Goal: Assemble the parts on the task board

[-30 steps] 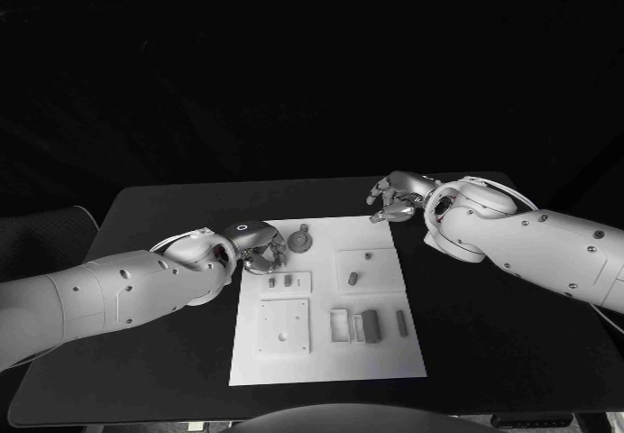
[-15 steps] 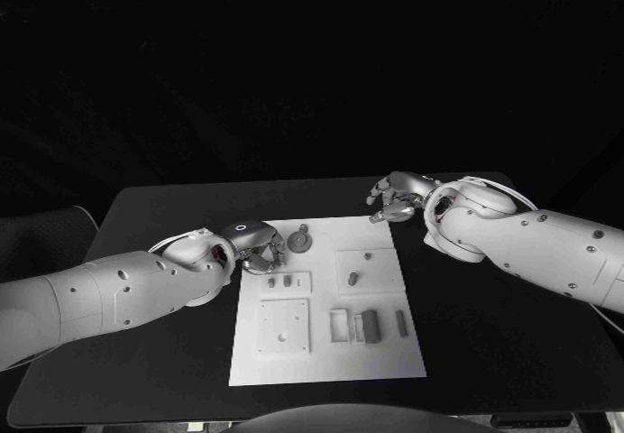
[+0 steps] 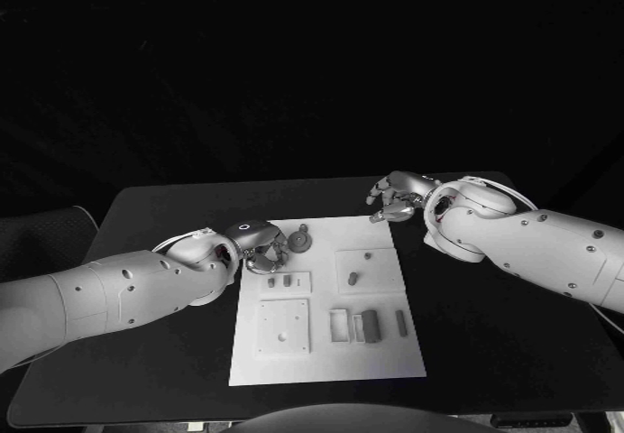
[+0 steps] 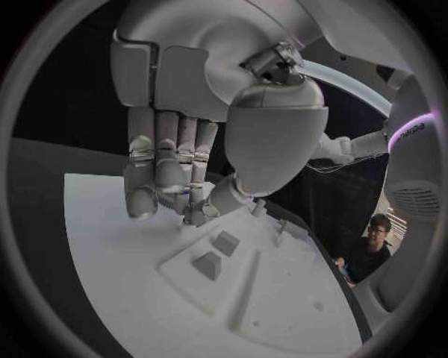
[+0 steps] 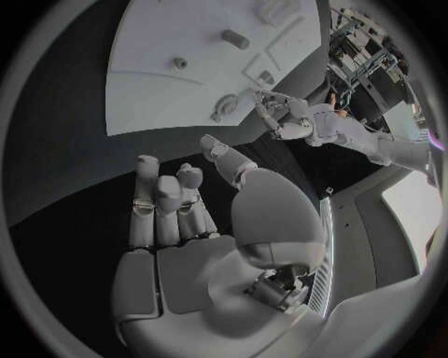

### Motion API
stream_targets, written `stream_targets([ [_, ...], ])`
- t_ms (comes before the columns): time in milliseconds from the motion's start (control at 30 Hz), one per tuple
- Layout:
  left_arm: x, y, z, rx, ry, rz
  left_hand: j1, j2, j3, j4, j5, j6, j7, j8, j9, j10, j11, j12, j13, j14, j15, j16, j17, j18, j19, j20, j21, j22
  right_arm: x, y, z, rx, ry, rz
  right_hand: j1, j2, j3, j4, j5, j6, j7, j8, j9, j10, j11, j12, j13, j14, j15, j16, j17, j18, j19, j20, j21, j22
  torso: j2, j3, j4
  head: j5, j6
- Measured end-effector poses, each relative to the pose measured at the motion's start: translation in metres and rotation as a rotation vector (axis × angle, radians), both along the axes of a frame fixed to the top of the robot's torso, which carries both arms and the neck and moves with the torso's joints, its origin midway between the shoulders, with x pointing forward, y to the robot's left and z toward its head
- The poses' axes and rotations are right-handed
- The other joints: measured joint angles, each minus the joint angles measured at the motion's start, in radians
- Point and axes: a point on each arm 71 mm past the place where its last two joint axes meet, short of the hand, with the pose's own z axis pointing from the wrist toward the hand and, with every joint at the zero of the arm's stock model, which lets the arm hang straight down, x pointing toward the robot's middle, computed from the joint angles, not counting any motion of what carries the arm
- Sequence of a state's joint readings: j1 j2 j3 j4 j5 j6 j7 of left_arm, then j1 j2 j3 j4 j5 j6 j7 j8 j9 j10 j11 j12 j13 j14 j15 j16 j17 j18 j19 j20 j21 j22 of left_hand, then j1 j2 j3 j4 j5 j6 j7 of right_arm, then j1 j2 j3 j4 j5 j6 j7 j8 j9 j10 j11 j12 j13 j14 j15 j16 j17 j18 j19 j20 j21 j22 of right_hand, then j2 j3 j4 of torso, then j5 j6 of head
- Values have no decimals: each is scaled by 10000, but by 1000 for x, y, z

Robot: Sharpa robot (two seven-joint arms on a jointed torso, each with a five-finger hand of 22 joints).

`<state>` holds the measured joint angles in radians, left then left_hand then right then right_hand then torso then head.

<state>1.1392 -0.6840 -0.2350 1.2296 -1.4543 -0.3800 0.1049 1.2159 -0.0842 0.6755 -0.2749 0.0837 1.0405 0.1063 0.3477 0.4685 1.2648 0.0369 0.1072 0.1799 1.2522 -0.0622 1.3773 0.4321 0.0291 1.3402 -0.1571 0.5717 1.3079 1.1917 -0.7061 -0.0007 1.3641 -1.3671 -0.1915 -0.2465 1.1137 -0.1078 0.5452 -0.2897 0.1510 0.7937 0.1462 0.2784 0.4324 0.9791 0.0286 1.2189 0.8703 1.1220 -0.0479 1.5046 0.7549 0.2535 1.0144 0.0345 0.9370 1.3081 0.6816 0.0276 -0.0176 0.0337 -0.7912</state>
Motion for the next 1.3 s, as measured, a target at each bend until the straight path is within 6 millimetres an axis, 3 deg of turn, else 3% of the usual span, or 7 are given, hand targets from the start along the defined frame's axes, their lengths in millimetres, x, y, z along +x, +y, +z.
stream_targets([
  [567,5,0,-2,113,-17,89,28,0,0,1,4,-10,-10,0,10,0,0,11,0,-13,16,-33,-8,-3,2,4,-29,-2,0,-1,0,-9,2,-19,0,0,0,0,0,-2,1,0,0,0,0,0,0,0,0,0,1,-11,0,0,0,0,7,3,-7,-65,-35],
  [1300,7,-4,-2,176,67,36,53,-1,5,9,0,-17,-17,-3,11,0,0,-53,0,-44,-6,-33,-7,-6,1,36,-29,-4,0,0,0,-1,5,5,0,0,0,0,0,-6,6,0,1,0,0,-1,-7,0,0,0,1,-57,0,0,0,0,1,-3,0,-33,-71],
])
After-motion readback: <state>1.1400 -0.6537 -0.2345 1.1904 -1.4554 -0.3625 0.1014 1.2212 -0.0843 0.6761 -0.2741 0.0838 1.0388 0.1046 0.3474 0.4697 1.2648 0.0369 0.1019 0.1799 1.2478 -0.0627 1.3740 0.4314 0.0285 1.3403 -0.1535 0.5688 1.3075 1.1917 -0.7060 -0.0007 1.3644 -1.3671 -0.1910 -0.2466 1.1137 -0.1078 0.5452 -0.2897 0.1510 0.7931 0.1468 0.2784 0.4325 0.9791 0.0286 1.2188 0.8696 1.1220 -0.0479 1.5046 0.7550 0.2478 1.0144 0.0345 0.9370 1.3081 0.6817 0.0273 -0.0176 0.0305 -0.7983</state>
